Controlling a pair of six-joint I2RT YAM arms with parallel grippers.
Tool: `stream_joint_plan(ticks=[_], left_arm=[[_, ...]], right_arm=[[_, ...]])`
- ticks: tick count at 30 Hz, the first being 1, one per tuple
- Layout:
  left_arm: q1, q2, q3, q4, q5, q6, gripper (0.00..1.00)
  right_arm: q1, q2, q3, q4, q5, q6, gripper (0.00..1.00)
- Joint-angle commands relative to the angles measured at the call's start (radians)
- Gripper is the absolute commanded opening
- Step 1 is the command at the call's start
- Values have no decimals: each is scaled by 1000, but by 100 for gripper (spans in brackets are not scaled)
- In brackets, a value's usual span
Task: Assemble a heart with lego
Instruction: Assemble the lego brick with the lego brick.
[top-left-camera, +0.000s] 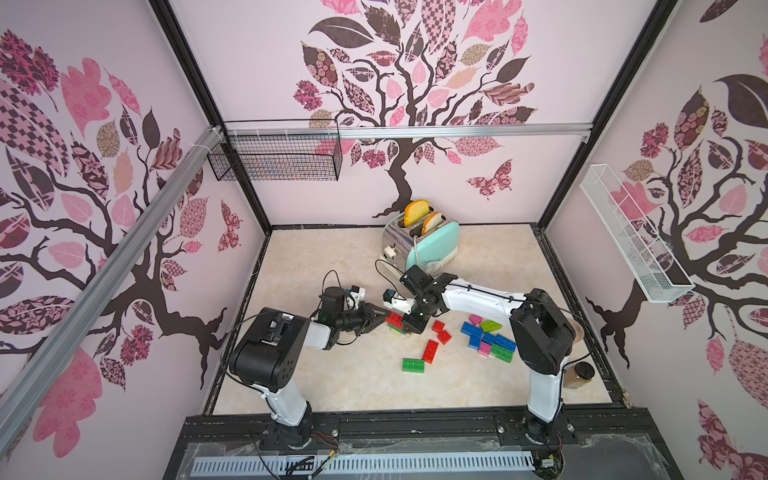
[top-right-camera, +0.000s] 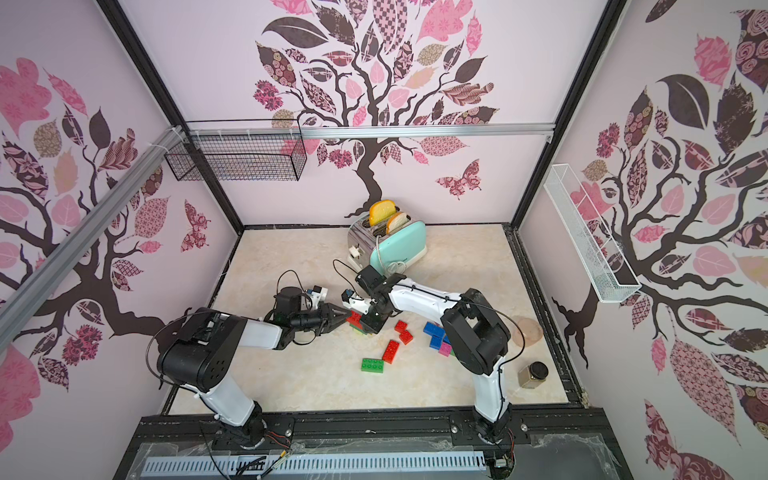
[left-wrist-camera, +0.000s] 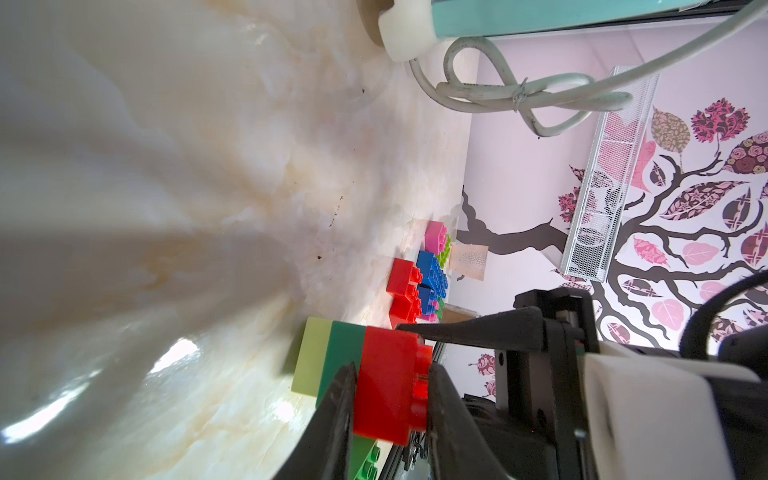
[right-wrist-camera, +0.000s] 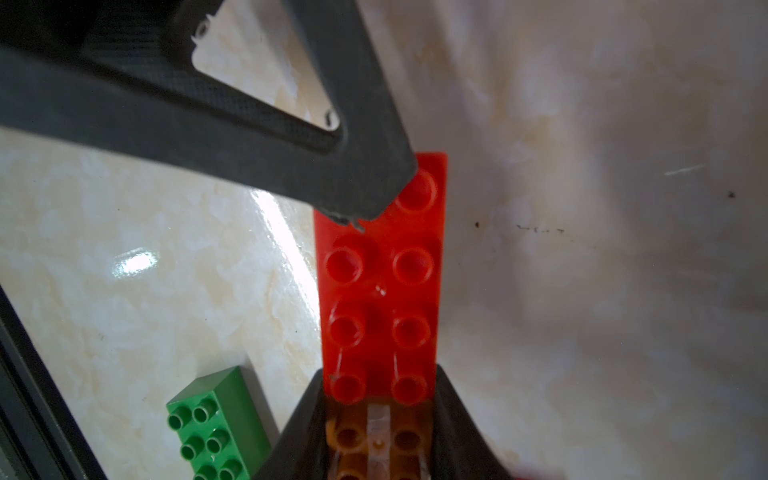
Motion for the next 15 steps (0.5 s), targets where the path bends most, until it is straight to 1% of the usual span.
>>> stream_joint_plan(ticks=[1, 2, 4, 6, 10, 15], left_arm=[[-19, 0, -17, -35, 30, 0, 30], [-19, 1, -17, -35, 30, 0, 30], [-19, 0, -14, -40, 30, 3, 30], [-19, 2, -14, -41, 29, 5, 31], [-19, 2, -12, -41, 29, 4, 31], [-19, 1, -8, -52, 24, 11, 34]], right_arm=[[24, 30, -28, 107, 1, 22, 50], [19, 25, -22, 101, 1, 24, 55], [8, 5, -14, 93, -5, 26, 60], [-14, -20, -8, 89, -41, 30, 64], [-41, -40, 3, 70, -77, 21, 68], [-41, 1, 48, -10, -103, 4, 70]])
